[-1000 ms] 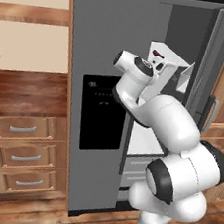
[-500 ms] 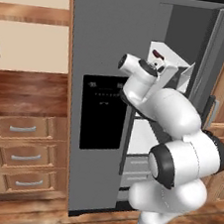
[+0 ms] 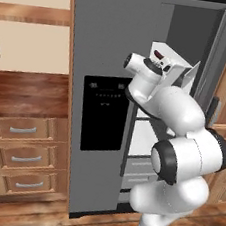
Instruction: Retrieve the sausage and cheese from the fridge and place them on the cutting board on the counter.
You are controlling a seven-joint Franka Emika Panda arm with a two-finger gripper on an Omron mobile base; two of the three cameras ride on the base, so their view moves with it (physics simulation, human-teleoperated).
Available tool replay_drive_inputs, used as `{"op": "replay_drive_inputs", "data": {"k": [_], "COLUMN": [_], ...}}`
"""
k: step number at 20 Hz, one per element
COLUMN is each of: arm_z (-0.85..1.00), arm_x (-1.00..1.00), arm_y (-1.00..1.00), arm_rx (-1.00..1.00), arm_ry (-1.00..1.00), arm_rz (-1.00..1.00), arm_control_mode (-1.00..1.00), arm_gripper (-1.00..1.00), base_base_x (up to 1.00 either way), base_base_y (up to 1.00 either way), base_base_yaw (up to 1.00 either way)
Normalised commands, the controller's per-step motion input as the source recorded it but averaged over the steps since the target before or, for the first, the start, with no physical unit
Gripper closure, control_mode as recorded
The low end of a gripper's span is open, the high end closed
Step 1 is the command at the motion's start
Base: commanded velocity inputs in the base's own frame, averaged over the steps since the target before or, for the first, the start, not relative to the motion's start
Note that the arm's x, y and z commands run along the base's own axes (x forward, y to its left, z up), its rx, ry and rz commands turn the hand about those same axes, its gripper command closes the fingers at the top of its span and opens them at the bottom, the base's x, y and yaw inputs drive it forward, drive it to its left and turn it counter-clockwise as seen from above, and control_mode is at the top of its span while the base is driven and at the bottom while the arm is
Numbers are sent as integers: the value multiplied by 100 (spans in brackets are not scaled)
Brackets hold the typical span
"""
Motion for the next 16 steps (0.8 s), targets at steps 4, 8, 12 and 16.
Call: {"op": "replay_drive_inputs", "data": {"k": [4, 8, 12, 16], "arm_z": [-11, -20, -20, -15], "arm_x": [-25, -29, -28, -27], "arm_y": [-100, -100, -100, -100], "arm_rx": [-4, -4, -2, -1], "arm_ry": [0, 0, 0, 0], "arm_rz": [-8, -9, -9, -10], "arm_control_mode": [-100, -100, -100, -100], "arm_gripper": [-100, -100, -100, -100], "base_base_x": [0, 0, 0, 0], "base_base_y": [0, 0, 0, 0], "base_base_yaw": [0, 0, 0, 0]}}
